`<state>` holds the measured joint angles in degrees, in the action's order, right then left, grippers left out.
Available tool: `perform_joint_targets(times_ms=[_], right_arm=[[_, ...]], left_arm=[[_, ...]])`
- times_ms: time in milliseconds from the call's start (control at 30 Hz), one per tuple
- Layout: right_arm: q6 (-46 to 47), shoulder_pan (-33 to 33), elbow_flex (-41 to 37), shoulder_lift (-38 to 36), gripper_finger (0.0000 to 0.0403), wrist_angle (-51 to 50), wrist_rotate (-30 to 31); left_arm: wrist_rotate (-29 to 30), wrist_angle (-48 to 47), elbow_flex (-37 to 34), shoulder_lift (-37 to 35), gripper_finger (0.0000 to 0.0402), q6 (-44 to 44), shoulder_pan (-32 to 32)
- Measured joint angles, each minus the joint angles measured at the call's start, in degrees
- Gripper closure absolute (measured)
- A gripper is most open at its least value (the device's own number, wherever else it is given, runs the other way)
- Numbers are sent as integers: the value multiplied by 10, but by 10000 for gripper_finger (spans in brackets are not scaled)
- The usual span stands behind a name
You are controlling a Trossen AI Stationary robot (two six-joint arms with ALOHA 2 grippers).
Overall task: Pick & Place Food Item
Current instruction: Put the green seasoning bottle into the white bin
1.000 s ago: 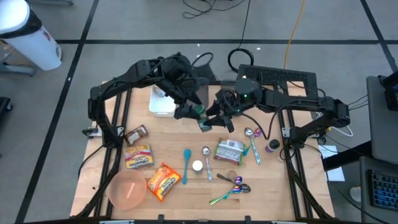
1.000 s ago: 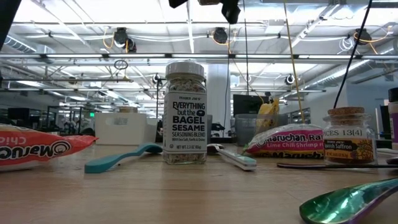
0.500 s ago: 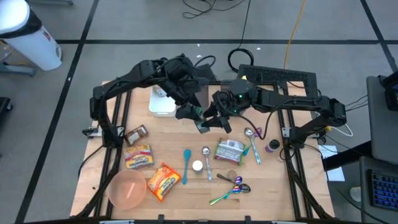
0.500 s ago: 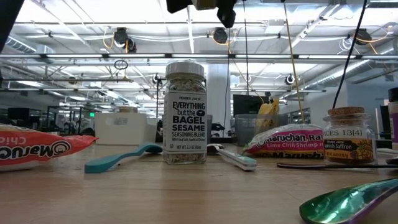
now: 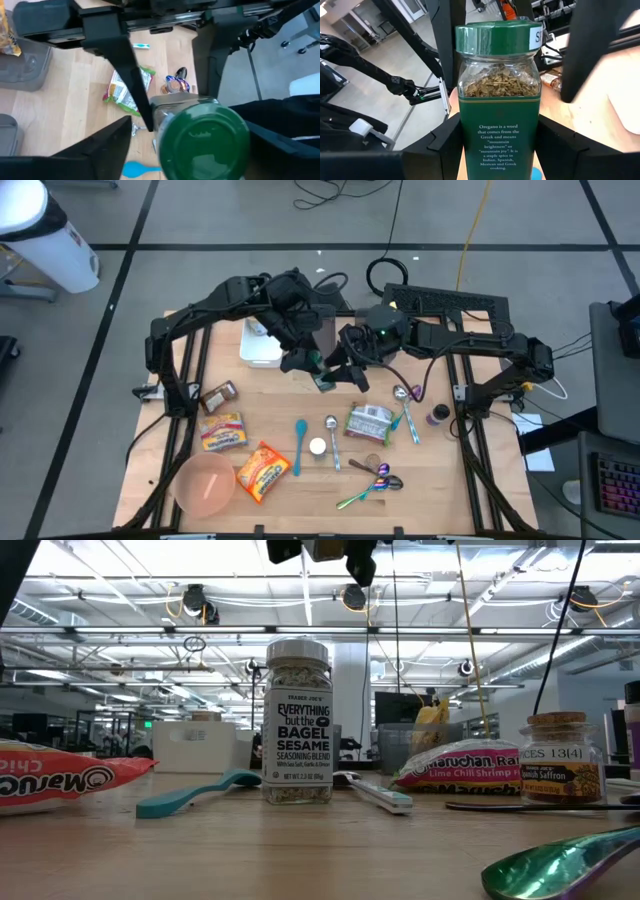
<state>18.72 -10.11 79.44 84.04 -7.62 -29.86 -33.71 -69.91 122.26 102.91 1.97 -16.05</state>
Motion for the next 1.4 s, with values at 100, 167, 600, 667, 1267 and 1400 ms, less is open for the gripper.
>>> perform_joint_targets(times_ms=[100,167,600,667,1267,1400], right_arm=[[-1,0,0,0,209,-2,0],[1,0,0,0,210,-4,2],[-2,0,0,0,211,-8,10],[-4,0,0,0,206,-8,10],[-10,0,0,-1,178,-2,-7],[-8,0,0,-1,177,0,-5]], left_arm=[[-2,0,0,0,137,-8,0],[-3,-1,0,0,168,-15,0],[13,-5,0,0,194,-51,-1],[13,-5,0,0,194,-56,-1],[-8,-5,0,0,194,-94,-1],[-7,-5,0,0,195,-98,-1]])
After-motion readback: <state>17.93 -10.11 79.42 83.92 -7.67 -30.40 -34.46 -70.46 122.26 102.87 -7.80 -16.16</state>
